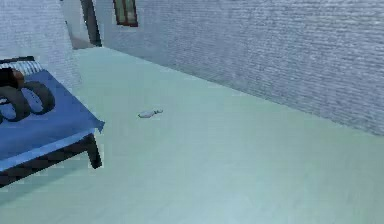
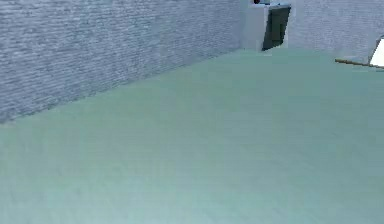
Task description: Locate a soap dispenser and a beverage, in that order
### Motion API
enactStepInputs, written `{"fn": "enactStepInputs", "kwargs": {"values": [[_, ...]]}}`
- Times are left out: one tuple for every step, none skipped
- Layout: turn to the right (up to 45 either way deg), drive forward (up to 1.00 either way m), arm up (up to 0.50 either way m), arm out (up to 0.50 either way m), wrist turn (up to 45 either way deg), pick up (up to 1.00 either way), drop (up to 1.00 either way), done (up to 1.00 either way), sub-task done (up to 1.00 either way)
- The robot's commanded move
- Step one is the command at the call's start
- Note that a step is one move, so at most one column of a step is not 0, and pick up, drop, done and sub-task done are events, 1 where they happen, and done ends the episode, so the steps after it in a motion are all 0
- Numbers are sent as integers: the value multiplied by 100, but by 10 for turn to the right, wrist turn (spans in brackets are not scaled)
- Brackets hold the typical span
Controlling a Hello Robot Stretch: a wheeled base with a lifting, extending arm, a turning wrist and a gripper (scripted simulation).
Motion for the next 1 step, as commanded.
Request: {"fn": "enactStepInputs", "kwargs": {"values": [[450,0,0,0,0,0,0,0,0]]}}
